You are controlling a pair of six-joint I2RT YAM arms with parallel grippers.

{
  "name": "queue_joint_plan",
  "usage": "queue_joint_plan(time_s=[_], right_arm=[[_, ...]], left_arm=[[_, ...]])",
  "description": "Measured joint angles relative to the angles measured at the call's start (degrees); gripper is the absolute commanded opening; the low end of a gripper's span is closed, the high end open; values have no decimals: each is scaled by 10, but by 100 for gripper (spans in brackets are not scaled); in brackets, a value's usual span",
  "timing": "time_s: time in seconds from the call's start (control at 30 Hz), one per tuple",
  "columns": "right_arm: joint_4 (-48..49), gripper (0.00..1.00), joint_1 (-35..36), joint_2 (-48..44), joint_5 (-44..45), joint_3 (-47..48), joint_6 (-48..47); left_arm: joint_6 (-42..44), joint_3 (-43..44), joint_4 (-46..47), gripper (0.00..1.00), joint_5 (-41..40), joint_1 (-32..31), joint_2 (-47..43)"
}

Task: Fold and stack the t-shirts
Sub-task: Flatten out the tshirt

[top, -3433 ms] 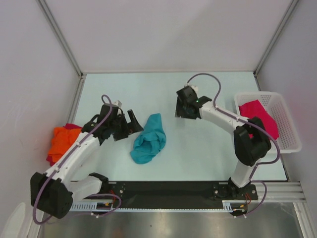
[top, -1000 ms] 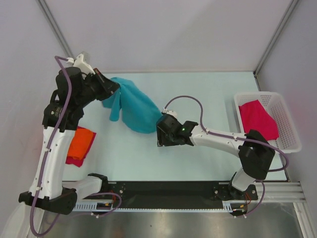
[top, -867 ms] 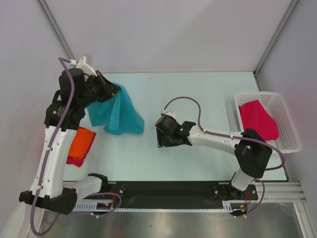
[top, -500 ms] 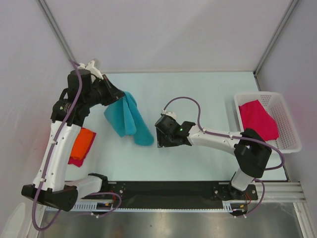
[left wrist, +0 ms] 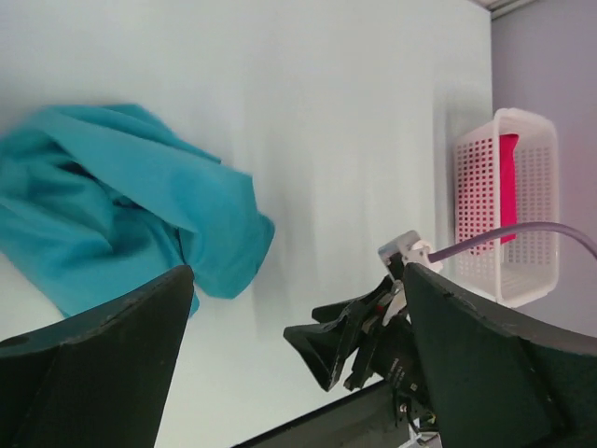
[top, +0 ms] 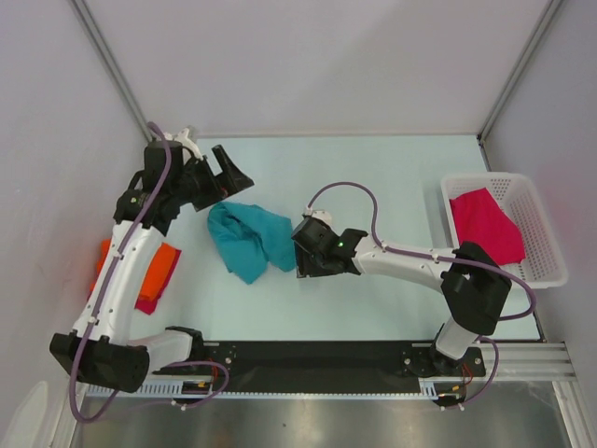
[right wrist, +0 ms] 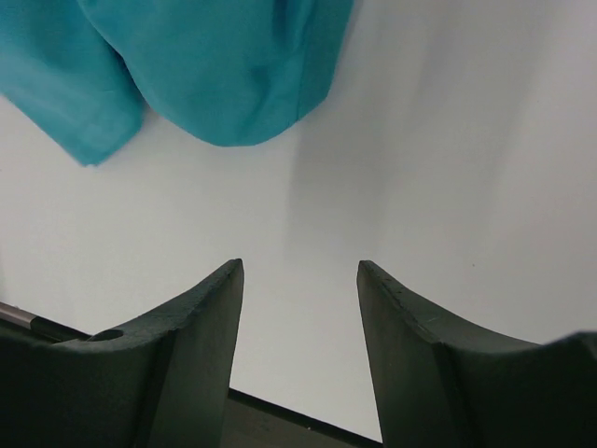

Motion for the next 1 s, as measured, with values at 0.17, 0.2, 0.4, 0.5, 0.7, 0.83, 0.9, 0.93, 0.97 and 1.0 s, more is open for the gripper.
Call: queue_joint_plan(time_s=[0.17,0.2,0.4,0.5,0.7,0.83,0.9,0.93,0.97,1.0], right_arm=[[-3,57,0,0,2,0,0],[-4,57,1,0,2,0,0],[-4,57,1,0,6,0,-1],[-5,57,1,3,8,6,-4],[-7,57,-9,35,18,57,-33],[-4,56,-37,61,18,100,-59],[1,56,-54,68,18,114,-71],[2,56,-61,70,18,117,-74],[4,55,-70,73,17,122,-79],[6,55,-78,76,16,126,-83]], left_arm=[[0,-58,14,99,0,1,-2],[0,-79,21,99,0,1,-7],[-14,-214,51,100,7,2,-44],[-20,-260,54,99,6,2,-65],[-39,-323,74,97,4,2,-114],[-51,-372,79,96,2,1,-136],[-56,-395,80,95,0,0,-144],[-58,-403,80,94,-1,0,-147],[-61,-414,80,93,-1,0,-150],[-61,-422,81,91,-2,-1,-152]])
